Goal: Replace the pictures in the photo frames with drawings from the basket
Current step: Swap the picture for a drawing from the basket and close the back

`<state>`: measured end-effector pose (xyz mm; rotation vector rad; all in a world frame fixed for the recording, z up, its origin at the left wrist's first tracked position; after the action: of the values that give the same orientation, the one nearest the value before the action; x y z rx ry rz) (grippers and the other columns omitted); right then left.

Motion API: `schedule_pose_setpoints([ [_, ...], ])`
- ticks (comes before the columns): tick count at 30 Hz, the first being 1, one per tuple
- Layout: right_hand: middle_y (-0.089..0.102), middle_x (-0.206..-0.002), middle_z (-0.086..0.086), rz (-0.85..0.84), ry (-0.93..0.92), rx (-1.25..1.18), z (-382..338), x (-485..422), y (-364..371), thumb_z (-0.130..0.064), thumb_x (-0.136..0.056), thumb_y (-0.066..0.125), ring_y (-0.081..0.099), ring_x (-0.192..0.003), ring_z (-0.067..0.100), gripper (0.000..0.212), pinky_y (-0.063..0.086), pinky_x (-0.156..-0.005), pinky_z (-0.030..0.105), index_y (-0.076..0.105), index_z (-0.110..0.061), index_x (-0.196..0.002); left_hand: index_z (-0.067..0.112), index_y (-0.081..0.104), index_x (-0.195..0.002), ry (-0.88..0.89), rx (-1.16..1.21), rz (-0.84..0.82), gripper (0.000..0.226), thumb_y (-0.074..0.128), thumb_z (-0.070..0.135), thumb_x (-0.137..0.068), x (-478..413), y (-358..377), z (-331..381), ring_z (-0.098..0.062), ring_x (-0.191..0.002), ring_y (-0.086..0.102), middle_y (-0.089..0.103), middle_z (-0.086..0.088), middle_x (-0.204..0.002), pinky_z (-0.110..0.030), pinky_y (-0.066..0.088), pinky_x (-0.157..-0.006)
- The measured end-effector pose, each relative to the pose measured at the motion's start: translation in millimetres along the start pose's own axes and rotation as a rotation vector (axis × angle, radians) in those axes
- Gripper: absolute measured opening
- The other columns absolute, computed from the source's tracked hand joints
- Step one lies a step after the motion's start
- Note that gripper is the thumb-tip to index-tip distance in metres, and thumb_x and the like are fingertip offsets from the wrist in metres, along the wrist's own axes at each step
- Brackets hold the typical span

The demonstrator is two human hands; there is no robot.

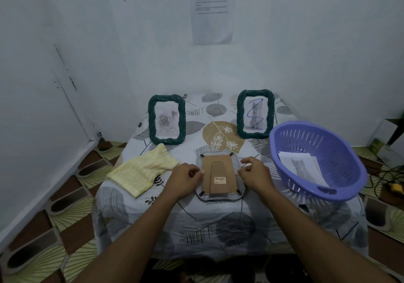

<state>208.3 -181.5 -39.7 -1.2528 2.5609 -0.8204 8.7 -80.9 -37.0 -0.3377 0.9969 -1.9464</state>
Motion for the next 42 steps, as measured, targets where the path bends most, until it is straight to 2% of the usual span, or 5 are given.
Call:
schedule_pose_setpoints([
  [20, 0.07, -0.095, 0.007, -0.161, 0.07, -0.609, -34, 7, -7, 0.0, -0.095, 0.044, 0.061, -0.081, 0.021, 0.034, 0.049, -0.068, 0.033, 0.066, -0.021, -0.109, 0.011, 0.045, -0.14, -0.127, 0.11, -0.197, 0.101, 0.056, 0.08, -0.067, -7, 7, 51, -0.023, -0.119, 0.053, 0.05, -0.008, -0.141, -0.03, 0.042, -0.092],
  [27, 0.063, -0.122, -0.002, -0.26, -0.063, -0.44, -55, 8, -19, 0.003, -0.096, 0.038, 0.054, -0.11, 0.014, 0.044, 0.042, -0.084, 0.033, 0.064, -0.019, -0.124, 0.022, 0.045, -0.061, -0.081, 0.316, -0.092, 0.029, 0.041, 0.043, -0.081, -6, -21, 67, -0.017, -0.066, 0.04, 0.05, -0.001, -0.069, -0.033, 0.029, -0.061],
  [31, 0.058, -0.126, 0.0, -0.178, -0.025, -0.475, -47, 7, -16, -0.008, -0.097, 0.05, 0.051, -0.116, 0.017, 0.03, 0.042, -0.085, 0.035, 0.064, -0.019, -0.122, 0.02, 0.033, -0.061, -0.03, 0.278, 0.177, 0.034, 0.04, 0.017, -0.094, -15, -36, 52, -0.017, -0.061, 0.034, 0.037, -0.004, -0.062, -0.032, 0.024, -0.057],
  [39, 0.07, -0.106, 0.012, -0.176, 0.172, -0.754, -32, 11, 2, -0.004, -0.094, 0.056, 0.068, -0.098, 0.032, 0.034, 0.056, -0.087, 0.05, 0.049, -0.014, -0.126, -0.006, 0.064, -0.099, -0.314, 1.334, 0.164, 0.029, 0.037, 0.004, -0.094, -3, -8, 31, -0.028, -0.081, 0.066, 0.071, -0.019, -0.091, -0.034, 0.057, -0.069],
  [42, 0.069, -0.103, 0.013, -0.157, 0.206, -0.831, -30, 10, 5, 0.003, -0.095, 0.049, 0.067, -0.096, 0.031, 0.038, 0.056, -0.086, 0.049, 0.051, -0.015, -0.127, 0.002, 0.066, -0.092, -0.308, 1.108, 0.121, 0.027, 0.039, 0.008, -0.09, 0, -4, 19, -0.028, -0.08, 0.061, 0.068, -0.015, -0.086, -0.035, 0.05, -0.066],
])
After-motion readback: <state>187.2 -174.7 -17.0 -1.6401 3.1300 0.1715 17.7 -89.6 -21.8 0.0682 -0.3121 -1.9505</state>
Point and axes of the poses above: each hand's wrist, its own x-axis away from the middle knuckle, its own y-axis out of the palm, z = x × y, the point moved 3 cm from there along -x, towards the middle knuckle
